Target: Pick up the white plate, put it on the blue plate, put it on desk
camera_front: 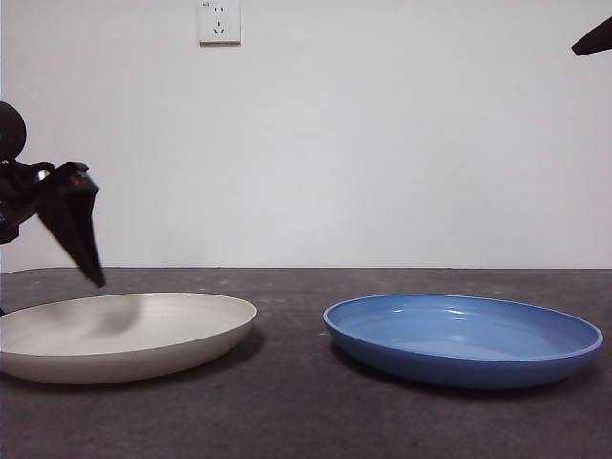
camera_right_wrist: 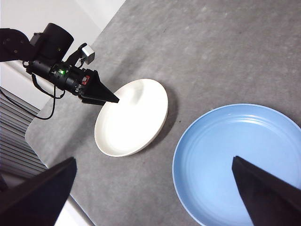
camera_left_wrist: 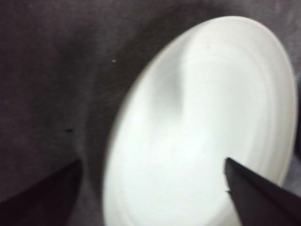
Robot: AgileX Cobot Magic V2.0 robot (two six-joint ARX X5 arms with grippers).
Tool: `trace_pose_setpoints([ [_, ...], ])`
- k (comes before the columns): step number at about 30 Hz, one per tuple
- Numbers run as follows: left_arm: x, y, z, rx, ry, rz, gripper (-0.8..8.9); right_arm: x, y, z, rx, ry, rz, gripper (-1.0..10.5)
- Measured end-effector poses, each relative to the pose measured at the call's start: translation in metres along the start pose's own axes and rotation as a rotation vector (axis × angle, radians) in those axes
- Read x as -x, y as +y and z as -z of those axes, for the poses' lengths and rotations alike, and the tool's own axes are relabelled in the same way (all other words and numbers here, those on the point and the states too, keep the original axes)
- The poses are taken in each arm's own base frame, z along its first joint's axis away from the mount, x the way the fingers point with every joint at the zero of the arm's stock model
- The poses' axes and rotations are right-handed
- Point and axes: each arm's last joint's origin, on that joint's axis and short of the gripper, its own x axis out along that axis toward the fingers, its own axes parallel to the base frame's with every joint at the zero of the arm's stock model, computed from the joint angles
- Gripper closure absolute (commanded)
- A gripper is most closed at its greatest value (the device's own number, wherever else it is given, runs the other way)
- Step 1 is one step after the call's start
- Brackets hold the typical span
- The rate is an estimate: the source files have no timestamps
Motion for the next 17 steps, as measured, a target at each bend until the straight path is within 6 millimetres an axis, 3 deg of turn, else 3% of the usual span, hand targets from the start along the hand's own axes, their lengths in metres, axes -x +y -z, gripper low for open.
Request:
trace_pose_setpoints([
  [9, -0.0045, 0.0049, -0.0004, 0.011, 0.016, -0.064, 7.92, 0.0, -0.0001, 0.0, 0.0, 0.0, 0.002, 3.1],
  [17, -0.0026, 0.0053, -0.0014, -0.002, 0.02, -0.107, 7.98, 0.0, -0.0007, 0.0001, -0.002, -0.003, 0.024, 3.1],
])
